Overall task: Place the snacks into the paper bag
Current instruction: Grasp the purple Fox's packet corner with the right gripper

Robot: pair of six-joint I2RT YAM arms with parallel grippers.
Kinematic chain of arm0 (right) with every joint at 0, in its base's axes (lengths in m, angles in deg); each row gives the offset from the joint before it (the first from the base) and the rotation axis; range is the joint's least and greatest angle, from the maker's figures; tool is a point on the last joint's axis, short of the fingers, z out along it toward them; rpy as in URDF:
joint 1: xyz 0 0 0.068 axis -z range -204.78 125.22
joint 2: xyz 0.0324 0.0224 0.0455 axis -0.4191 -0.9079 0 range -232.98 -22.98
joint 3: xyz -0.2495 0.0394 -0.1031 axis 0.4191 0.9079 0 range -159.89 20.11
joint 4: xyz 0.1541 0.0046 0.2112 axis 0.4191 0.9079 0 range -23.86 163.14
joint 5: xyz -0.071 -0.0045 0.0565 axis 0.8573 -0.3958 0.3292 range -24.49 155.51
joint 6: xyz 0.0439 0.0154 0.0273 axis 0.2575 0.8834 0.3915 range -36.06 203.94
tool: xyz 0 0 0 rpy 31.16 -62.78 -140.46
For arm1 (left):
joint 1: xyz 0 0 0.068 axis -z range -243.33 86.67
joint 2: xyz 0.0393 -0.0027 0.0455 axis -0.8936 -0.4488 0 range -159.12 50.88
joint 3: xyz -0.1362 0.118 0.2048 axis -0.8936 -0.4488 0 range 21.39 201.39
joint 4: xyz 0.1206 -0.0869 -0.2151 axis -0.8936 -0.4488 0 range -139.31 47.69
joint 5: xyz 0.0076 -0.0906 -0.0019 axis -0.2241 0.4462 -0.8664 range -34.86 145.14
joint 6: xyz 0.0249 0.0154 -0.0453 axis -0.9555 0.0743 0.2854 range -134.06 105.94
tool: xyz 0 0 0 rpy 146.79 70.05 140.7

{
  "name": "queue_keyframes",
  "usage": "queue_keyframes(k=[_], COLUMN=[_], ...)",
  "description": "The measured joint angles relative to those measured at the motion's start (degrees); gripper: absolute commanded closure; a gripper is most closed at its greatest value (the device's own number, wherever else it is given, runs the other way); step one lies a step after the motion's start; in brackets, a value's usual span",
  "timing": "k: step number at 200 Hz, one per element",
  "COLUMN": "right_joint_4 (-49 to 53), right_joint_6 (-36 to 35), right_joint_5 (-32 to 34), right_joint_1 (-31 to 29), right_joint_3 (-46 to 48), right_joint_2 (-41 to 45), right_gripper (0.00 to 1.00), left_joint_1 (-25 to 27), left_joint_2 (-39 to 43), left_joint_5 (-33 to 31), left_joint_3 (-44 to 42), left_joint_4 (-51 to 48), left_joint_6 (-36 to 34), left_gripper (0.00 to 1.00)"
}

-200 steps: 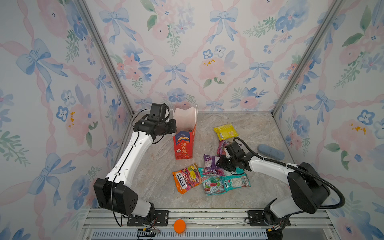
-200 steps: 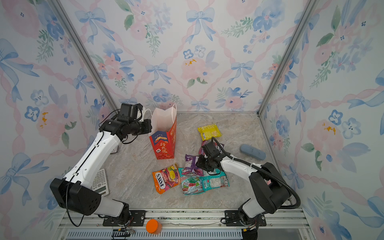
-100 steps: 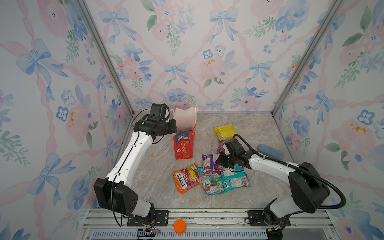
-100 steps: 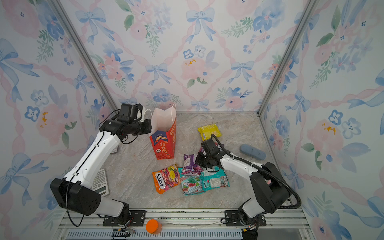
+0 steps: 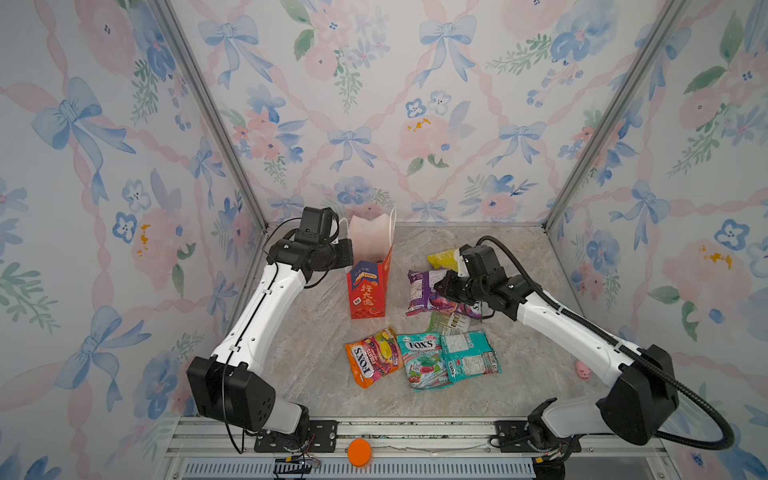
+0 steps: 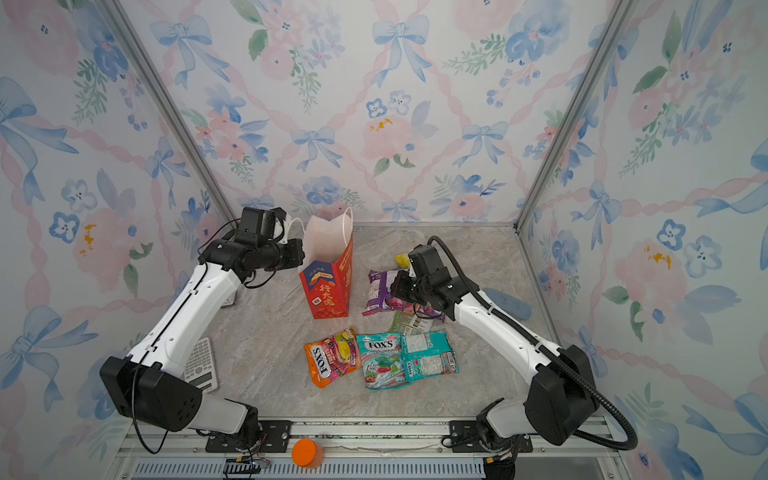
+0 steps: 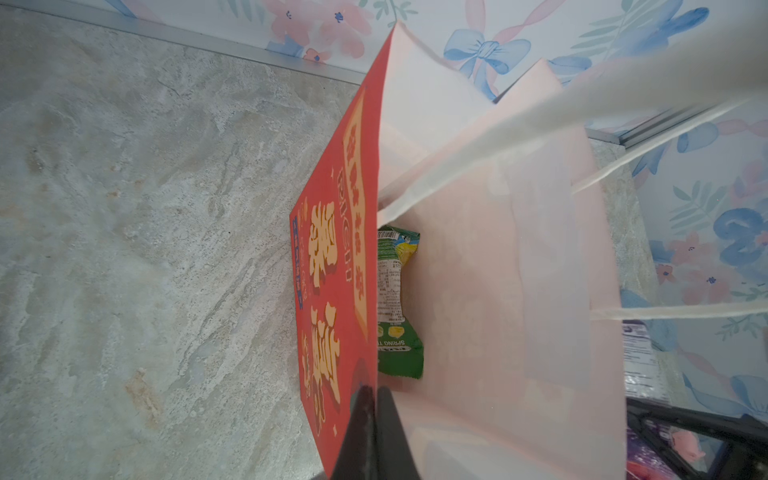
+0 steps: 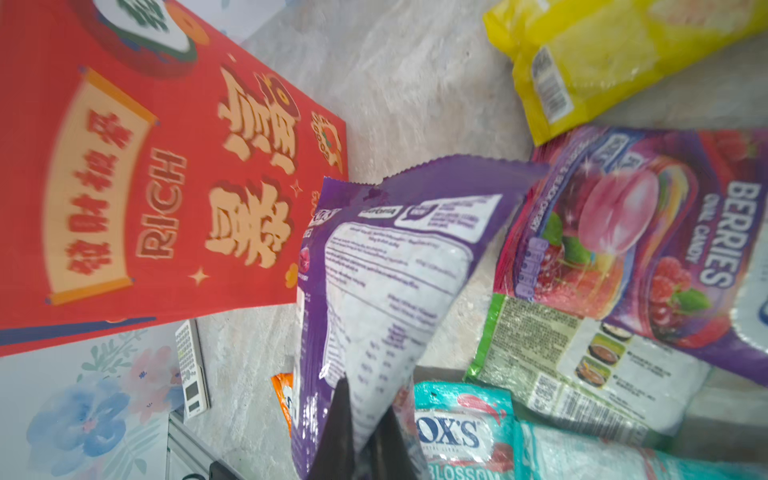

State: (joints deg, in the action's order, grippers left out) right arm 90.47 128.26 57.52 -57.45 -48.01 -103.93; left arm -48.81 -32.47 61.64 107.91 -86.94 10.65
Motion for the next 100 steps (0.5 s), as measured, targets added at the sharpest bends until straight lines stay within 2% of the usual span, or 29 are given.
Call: queue_keyframes(k=[43, 100], right_joint_4=[2.2, 1.7], right_joint_6=[-4.5, -9.1], right_joint_5=[3.8, 4.9], right_joint_1=[1.0, 0.9], right_joint_3=[-11.4, -30.1], right_joint_2=[-0.3, -5.1], right_gripper=[1.0, 1.0], left_joint_1=[0.0, 0.0], left_joint_2=[0.2, 0.2], left_joint_5=[0.4, 0.6], left_joint_3=[-0.3, -0.4], left_joint_4=[0.3, 0.4], left_joint_6=[0.0, 0.0], left_gripper=[1.0, 1.0])
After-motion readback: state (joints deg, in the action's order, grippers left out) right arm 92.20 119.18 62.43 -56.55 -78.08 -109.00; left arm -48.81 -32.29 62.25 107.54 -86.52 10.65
